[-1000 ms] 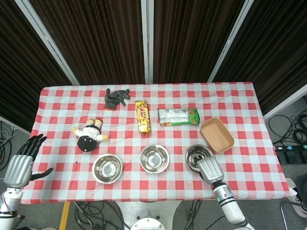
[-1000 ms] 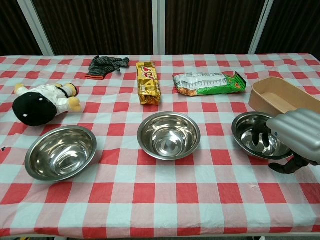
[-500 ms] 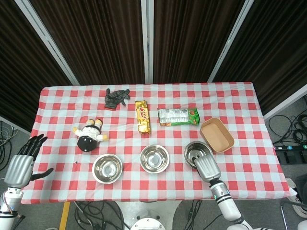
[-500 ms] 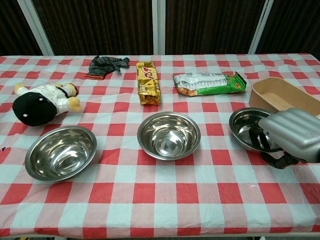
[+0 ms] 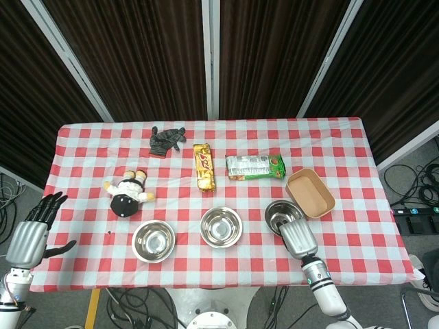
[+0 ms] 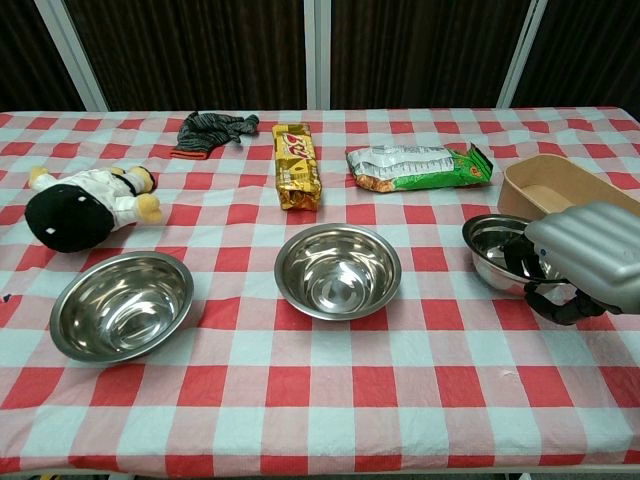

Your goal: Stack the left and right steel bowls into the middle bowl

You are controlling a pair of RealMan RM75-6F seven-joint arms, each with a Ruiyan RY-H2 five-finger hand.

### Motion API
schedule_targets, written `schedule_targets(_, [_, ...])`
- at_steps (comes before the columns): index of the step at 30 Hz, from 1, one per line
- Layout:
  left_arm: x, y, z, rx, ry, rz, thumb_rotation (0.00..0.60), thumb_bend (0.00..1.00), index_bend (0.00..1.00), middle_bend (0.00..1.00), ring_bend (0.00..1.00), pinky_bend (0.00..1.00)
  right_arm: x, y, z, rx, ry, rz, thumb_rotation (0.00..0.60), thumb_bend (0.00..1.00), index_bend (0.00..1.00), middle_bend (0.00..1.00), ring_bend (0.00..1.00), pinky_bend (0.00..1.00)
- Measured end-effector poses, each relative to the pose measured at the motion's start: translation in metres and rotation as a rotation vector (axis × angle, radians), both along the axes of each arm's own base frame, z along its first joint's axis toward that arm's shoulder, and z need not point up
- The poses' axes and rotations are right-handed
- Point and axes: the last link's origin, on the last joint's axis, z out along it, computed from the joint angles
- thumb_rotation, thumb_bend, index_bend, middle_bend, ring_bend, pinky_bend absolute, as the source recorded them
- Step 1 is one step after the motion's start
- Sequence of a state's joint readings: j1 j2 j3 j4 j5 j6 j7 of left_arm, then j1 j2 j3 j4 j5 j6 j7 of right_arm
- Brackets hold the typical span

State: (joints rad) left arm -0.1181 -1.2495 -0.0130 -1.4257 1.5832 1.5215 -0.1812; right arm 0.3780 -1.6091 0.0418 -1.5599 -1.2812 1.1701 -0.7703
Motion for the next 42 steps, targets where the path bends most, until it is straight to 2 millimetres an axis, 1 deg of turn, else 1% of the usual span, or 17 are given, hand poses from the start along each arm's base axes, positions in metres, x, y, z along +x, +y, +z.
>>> schedule_targets(6, [0.0,0.0,0.001,0.006,-0.003,0.0,0.6,0.07,0.13,0.17,0.09,0.22,0.018,-0.006,0.013,-0.04,-0.021,0.049,0.6,0.4,0.63,0.61,0.78,0.73])
schedule_targets(9, [-0.001,0.0,0.002,0.011,-0.005,0.003,0.6,0.07,0.13,0.17,0.09,0.22,0.032,-0.011,0.018,-0.057,-0.028,0.083,0.6,0.4,0.64,0.62,0.78,0.73])
schedule_targets(15, [-0.002,0.001,0.007,0.03,-0.009,0.011,0.6,0.07,0.13,0.17,0.09,0.22,0.068,-0.016,0.022,-0.059,-0.039,0.178,0.6,0.41,0.64,0.62,0.78,0.73])
schedule_targets(19, [-0.003,0.001,0.008,0.03,-0.012,0.011,0.6,0.07,0.13,0.17,0.09,0.22,0.097,-0.011,0.015,-0.025,-0.052,0.25,0.6,0.4,0.64,0.62,0.78,0.73])
schedule_targets(23, [-0.004,0.0,0.01,0.025,-0.017,0.008,0.6,0.07,0.13,0.17,0.09,0.22,0.115,-0.006,0.001,0.016,-0.052,0.291,0.6,0.4,0.64,0.62,0.78,0.73])
schedule_targets(31, [-0.007,-0.001,0.013,0.032,-0.027,0.012,0.6,0.07,0.13,0.17,0.09,0.22,0.135,-0.007,-0.025,0.088,-0.027,0.324,0.6,0.41,0.64,0.62,0.78,0.73])
schedule_targets(36, [-0.01,-0.002,0.014,0.034,-0.029,0.017,0.6,0.07,0.13,0.17,0.09,0.22,0.14,-0.008,-0.036,0.119,-0.013,0.329,0.6,0.4,0.64,0.61,0.79,0.73])
schedule_targets(37, [-0.011,-0.002,0.014,0.034,-0.029,0.019,0.6,0.07,0.13,0.17,0.09,0.22,0.141,-0.008,-0.038,0.125,-0.009,0.329,0.6,0.38,0.64,0.61,0.79,0.73])
schedule_targets(38, [-0.012,-0.002,0.014,0.034,-0.03,0.02,0.6,0.07,0.13,0.17,0.09,0.22,0.141,-0.008,-0.04,0.131,-0.006,0.33,0.6,0.33,0.62,0.59,0.79,0.73])
schedule_targets(39, [-0.012,-0.002,0.014,0.035,-0.031,0.021,0.6,0.07,0.13,0.17,0.09,0.22,0.141,-0.008,-0.041,0.137,-0.004,0.332,0.6,0.26,0.6,0.57,0.79,0.73])
schedule_targets(41, [-0.013,-0.003,0.015,0.036,-0.032,0.023,0.6,0.07,0.13,0.17,0.09,0.22,0.141,-0.007,-0.041,0.151,0.0,0.337,0.6,0.1,0.51,0.51,0.78,0.73])
schedule_targets(42, [-0.014,-0.003,0.015,0.036,-0.033,0.024,0.6,0.07,0.13,0.17,0.09,0.22,0.141,-0.007,-0.04,0.156,0.0,0.338,0.6,0.06,0.48,0.49,0.78,0.73])
